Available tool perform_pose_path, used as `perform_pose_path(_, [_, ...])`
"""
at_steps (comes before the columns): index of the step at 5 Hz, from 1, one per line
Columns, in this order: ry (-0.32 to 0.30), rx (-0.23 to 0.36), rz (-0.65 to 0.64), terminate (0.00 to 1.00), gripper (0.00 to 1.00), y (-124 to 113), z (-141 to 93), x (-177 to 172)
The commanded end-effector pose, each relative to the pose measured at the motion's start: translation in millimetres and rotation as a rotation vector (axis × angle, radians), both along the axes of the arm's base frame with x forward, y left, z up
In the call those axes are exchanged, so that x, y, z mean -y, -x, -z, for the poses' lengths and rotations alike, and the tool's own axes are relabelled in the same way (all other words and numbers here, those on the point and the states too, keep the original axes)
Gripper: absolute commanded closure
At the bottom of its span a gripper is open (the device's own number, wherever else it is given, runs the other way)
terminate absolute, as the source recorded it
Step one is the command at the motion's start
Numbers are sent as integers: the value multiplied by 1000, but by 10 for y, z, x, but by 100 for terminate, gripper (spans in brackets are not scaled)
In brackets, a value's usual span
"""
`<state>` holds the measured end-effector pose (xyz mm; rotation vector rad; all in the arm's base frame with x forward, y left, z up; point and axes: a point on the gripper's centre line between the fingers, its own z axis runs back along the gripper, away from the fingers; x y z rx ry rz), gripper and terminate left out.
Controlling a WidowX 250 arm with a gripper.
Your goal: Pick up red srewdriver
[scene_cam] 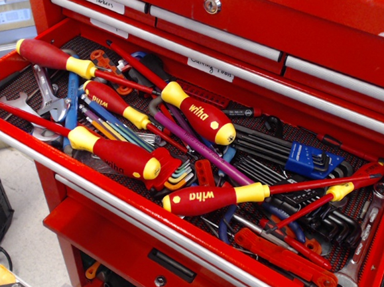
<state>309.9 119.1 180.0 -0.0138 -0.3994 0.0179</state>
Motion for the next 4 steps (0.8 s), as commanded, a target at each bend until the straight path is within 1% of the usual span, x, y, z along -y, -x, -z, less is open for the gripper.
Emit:
perform_pose_path(1, [0,0,0,0,0,0,0,0])
perform_pose_path(2, [18,-215,217,0,0,87,38,-246])
perform_pose_path(3, [19,-362,464,0,0,71,181,-568])
perform_pose_path(4, [-49,-386,642,0,0,71,306,-737])
